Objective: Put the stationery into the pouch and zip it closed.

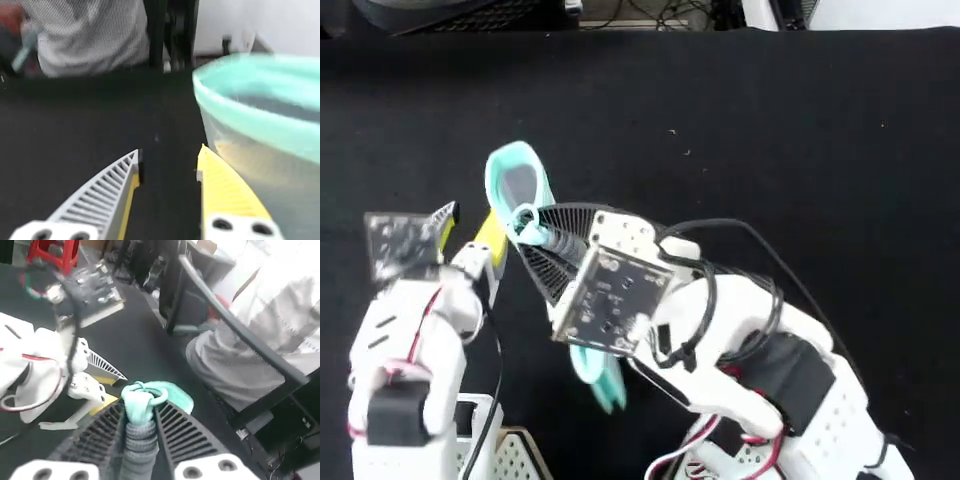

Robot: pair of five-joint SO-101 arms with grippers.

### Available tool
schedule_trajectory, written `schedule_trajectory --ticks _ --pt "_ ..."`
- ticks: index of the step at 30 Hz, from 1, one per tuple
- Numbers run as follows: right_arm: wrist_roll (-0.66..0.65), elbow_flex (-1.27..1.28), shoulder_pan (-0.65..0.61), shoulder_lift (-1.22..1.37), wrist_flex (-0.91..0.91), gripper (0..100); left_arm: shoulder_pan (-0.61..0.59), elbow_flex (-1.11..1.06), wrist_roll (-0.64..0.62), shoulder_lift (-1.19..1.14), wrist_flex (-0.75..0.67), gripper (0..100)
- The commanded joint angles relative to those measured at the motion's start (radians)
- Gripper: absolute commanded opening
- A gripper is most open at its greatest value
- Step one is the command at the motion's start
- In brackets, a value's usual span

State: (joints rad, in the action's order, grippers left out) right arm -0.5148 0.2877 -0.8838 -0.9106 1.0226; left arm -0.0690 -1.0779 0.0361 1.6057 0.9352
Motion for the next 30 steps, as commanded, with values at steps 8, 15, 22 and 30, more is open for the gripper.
schedule_trajectory --ticks 8,15,22,30 --pt "-0.069 -0.03 -0.04 -0.028 -0.002 1.3 0.015 0.01 -0.101 0.069 -0.009 20" --pt "-0.069 -0.015 -0.138 -0.03 -0.002 1.3 0.015 0.012 -0.101 -0.138 -0.089 20" --pt "-0.069 0.013 -0.117 -0.028 -0.041 1.3 0.016 0.025 -0.104 -0.167 -0.087 20" --pt "-0.06 0.208 0.038 -0.028 -0.356 1.3 0.016 0.064 -0.101 -0.167 -0.017 20"
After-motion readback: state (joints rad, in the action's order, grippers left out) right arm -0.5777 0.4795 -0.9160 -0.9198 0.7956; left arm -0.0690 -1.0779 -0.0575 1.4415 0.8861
